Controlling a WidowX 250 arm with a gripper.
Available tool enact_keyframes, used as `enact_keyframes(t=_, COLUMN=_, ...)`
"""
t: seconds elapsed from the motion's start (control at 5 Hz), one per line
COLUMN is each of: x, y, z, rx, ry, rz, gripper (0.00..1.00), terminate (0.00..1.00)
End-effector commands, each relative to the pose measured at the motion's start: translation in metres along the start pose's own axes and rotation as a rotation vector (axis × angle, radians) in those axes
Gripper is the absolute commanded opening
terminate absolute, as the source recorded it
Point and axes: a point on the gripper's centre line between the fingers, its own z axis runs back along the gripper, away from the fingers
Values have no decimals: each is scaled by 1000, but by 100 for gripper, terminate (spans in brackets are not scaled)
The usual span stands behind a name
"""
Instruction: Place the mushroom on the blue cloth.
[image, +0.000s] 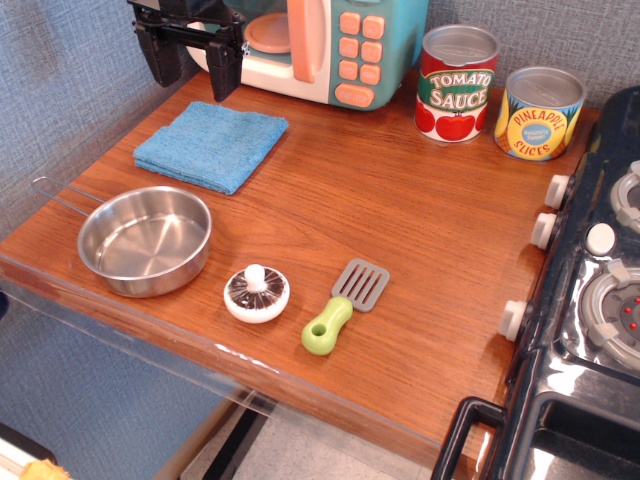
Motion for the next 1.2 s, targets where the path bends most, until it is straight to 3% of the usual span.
enact_keyframes(t=0.0, x=0, y=0, z=0, rx=0, ry=0, rz=0, gripper=100, terminate=0)
enact_keyframes(t=0.4, x=-67, y=-52, z=11, rx=-68, ry=-7, rz=-238, gripper=100, terminate=0)
enact_keyframes(t=0.8, x=-146, y=-91, z=15, rx=-34, ry=-10, rz=-476, gripper=100, terminate=0)
enact_keyframes(t=1.0, x=-162, y=-92, z=-1, rx=1, ry=29, rz=-494, gripper=100, terminate=0)
